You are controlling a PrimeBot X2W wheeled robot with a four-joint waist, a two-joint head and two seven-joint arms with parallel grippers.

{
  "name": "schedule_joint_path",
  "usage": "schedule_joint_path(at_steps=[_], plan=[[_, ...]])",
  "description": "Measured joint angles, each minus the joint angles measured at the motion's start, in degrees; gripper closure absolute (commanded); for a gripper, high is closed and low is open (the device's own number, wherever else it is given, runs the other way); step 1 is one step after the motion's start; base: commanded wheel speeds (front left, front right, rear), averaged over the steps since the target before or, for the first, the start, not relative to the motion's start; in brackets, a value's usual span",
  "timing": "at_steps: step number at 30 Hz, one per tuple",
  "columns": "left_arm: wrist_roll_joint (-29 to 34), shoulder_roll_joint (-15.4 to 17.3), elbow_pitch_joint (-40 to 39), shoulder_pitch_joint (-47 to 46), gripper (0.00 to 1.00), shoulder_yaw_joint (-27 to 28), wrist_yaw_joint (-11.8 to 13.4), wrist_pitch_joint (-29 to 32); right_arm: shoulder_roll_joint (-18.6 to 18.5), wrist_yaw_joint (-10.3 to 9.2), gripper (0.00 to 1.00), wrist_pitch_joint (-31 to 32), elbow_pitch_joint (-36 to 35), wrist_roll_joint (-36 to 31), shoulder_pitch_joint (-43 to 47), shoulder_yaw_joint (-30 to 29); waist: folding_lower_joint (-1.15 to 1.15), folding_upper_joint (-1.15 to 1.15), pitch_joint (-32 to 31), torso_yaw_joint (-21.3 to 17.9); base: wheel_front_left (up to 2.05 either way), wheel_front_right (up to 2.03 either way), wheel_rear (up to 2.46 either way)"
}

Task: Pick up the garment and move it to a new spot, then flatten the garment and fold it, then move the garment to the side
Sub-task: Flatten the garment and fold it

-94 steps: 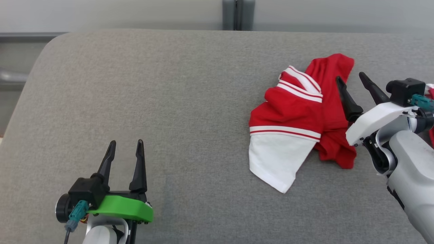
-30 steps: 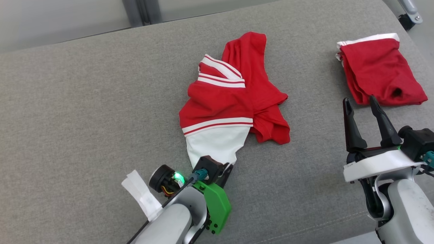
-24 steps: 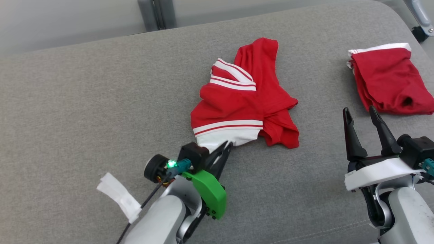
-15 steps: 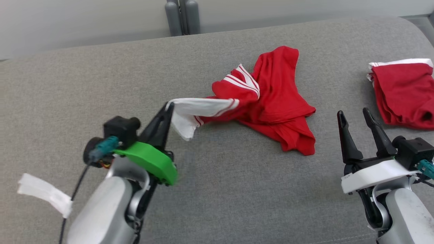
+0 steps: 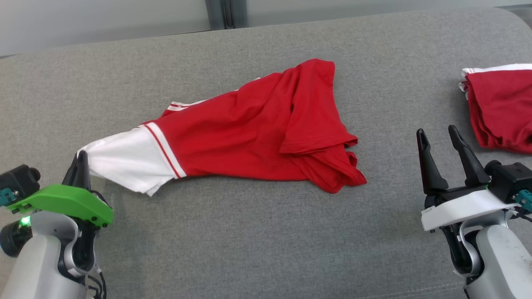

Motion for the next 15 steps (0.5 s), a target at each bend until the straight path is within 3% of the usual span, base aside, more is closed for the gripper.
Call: schedule_joint_path(at_steps=[5,6,7,8,15], plan=[[-1.03,-0.08,2.65,2.24,1.0,0.15,-0.83,-0.68,-0.19,0.0,0.0,0.0,0.15,0.14,0.02,-0.22,0.0,0.0,0.49,-0.44,0.0,0.0,0.0],[-1.02,-0.46,2.96,2.55,0.91,-0.21,-1.16,-1.18,-0.21,0.0,0.0,0.0,0.23,0.14,0.04,-0.34,0.0,0.0,0.47,-0.39,0.0,0.0,0.0],[-1.0,-0.96,3.24,2.69,0.36,-0.57,-1.44,-1.6,-0.21,0.0,0.0,0.0,0.32,0.14,0.07,-0.46,0.0,0.0,0.4,-0.29,0.0,0.0,0.0],[-0.75,-1.24,3.48,2.79,0.0,-0.96,-1.65,-1.82,-0.19,0.0,0.0,0.0,0.4,0.14,0.07,-0.45,0.0,0.0,0.31,-0.19,0.0,0.0,0.0],[1.74,-1.75,3.61,4.41,0.0,-2.72,-1.94,-5.12,-0.11,0.0,0.0,0.0,1.02,0.15,0.3,0.07,0.0,0.0,-1.16,0.82,0.0,0.0,0.0]])
